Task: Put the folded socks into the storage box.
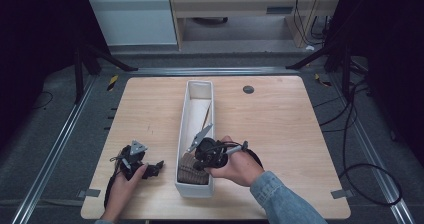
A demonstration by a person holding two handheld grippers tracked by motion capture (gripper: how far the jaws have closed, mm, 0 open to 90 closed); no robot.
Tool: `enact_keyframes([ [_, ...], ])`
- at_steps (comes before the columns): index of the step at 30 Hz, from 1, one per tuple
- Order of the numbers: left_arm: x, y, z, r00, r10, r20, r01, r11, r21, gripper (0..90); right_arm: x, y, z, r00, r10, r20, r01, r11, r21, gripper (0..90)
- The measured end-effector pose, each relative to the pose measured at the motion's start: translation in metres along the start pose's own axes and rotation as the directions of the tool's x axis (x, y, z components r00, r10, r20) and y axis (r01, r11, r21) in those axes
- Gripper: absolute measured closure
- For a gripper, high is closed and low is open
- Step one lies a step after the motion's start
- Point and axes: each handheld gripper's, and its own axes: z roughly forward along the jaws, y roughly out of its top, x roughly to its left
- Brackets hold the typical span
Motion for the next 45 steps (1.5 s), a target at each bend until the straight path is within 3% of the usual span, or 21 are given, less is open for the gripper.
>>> enact_keyframes([
  [45,0.0,0.0,0.0,1.0,0.006,0.001,-0.006,1.0,0.001,0.0,0.013,-0.007,0.024,0.9979,-0.054,0.035,0.052,0.997,0.06,90.0],
])
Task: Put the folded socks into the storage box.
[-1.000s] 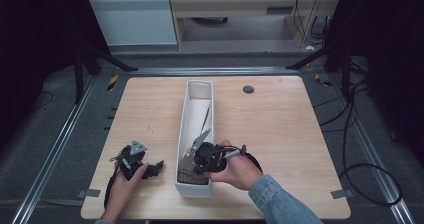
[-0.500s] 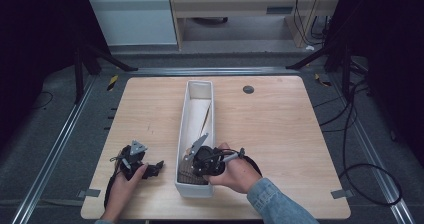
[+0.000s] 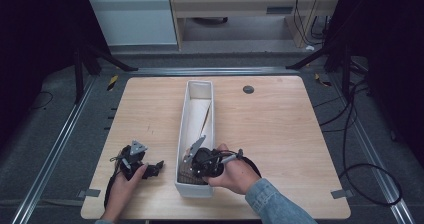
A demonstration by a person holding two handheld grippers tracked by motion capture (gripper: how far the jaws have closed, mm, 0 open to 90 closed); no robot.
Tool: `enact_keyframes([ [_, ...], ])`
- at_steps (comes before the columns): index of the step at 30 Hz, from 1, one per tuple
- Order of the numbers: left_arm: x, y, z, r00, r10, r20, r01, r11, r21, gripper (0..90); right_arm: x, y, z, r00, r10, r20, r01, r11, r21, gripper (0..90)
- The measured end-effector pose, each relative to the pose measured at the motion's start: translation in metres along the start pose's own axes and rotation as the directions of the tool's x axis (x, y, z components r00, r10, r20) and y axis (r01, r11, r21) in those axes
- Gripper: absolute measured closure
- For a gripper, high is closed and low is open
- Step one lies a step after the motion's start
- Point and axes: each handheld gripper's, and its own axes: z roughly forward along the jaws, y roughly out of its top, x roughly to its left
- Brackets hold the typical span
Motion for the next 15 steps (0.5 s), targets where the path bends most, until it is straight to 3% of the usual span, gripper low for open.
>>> enact_keyframes([
  [15,-0.0002,0.0,0.0001,1.0,-0.003,-0.001,0.003,1.0,-0.002,0.0,-0.0012,-0.001,0.0009,1.0,-0.008,-0.004,0.008,1.0,0.0,90.0],
])
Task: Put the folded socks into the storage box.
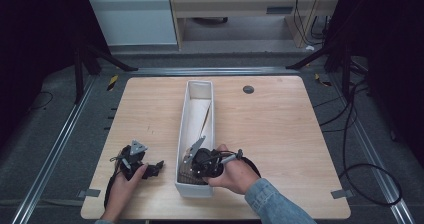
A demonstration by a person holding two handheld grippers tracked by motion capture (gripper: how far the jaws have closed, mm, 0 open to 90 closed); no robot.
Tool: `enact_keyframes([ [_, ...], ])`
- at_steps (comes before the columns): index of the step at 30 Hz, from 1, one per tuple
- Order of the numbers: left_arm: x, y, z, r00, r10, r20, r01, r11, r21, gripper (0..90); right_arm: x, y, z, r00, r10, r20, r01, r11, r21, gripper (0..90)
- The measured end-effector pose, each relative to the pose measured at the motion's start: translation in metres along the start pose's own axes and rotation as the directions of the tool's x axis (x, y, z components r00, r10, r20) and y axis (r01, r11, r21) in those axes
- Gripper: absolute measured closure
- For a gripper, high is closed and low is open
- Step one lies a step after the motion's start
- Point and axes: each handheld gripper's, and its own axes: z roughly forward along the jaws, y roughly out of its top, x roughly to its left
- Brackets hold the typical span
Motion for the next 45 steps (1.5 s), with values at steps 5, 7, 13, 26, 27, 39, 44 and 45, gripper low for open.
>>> enact_keyframes([
  [5,0.0,0.0,0.0,1.0,-0.004,0.001,0.004,1.0,-0.001,0.0,0.0,0.001,-0.011,0.9999,-0.006,0.012,0.007,1.0,-0.029,90.0],
  [7,0.0,0.0,0.0,1.0,-0.003,0.001,0.003,1.0,-0.001,0.0,0.0,0.001,-0.016,0.9999,-0.005,0.014,0.006,0.999,-0.041,89.9],
  [13,0.0,0.0,0.0,1.0,-0.003,0.001,0.003,1.0,-0.001,0.0,-0.004,0.0,-0.031,0.9996,0.012,0.027,-0.009,0.995,-0.098,83.4],
  [26,0.0,0.0,0.0,1.0,-0.002,0.001,0.002,1.0,0.0,0.0,-0.034,0.003,-0.053,0.9474,0.196,0.253,-0.11,0.942,-0.318,5.5],
  [27,0.0,0.0,0.0,1.0,-0.002,0.001,0.002,1.0,0.0,0.0,-0.038,0.003,-0.057,0.9427,0.204,0.264,-0.106,0.934,-0.342,4.9],
  [39,0.0,0.0,0.0,1.0,-0.001,0.001,0.001,1.0,0.002,0.0,-0.076,-0.019,-0.093,0.8461,0.36,0.393,-0.171,0.882,-0.439,7.6],
  [44,0.0,0.0,0.0,1.0,-0.001,0.0,0.001,1.0,0.002,0.0,-0.089,-0.046,-0.1,0.8107,0.414,0.414,-0.212,0.866,-0.452,8.4],
  [45,0.0,0.0,0.0,1.0,-0.001,0.0,0.001,1.0,0.002,0.0,-0.09,-0.051,-0.1,0.8053,0.422,0.417,-0.22,0.865,-0.451,8.8],
])
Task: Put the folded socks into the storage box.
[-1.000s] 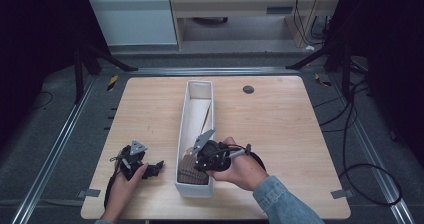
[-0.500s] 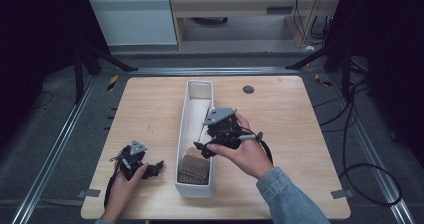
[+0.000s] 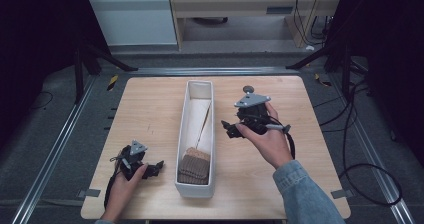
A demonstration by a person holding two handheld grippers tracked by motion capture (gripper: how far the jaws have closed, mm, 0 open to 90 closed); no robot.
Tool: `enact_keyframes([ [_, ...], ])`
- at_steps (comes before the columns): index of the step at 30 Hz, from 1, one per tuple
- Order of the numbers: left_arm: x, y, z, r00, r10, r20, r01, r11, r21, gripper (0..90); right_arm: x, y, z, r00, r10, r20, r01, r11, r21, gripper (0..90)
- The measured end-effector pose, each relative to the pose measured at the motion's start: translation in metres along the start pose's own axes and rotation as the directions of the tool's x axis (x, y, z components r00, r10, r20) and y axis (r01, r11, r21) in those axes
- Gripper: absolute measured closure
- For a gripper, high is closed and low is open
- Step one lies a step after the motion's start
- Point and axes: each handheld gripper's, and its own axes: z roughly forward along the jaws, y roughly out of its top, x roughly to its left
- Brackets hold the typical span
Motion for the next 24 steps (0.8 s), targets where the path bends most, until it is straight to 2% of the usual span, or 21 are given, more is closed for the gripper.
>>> enact_keyframes([
  [3,0.0,0.0,0.0,1.0,0.001,0.0,-0.001,1.0,0.0,0.0,-0.009,-0.013,-0.003,0.9995,0.016,0.027,-0.016,1.0,0.01,10.0],
  [13,0.0,0.0,0.0,1.0,-0.001,0.0,0.001,1.0,-0.002,0.0,-0.031,-0.052,0.002,0.9964,0.064,0.055,-0.067,0.996,0.06,10.8],
  [15,0.0,0.0,0.0,1.0,-0.001,0.0,0.001,1.0,-0.002,0.0,-0.033,-0.061,0.006,0.9951,0.07,0.07,-0.075,0.994,0.073,11.0],
  [24,0.0,0.0,0.0,1.0,-0.001,-0.001,0.001,1.0,-0.002,0.0,-0.033,-0.098,0.023,0.9907,0.123,0.057,-0.13,0.983,0.13,11.5],
])
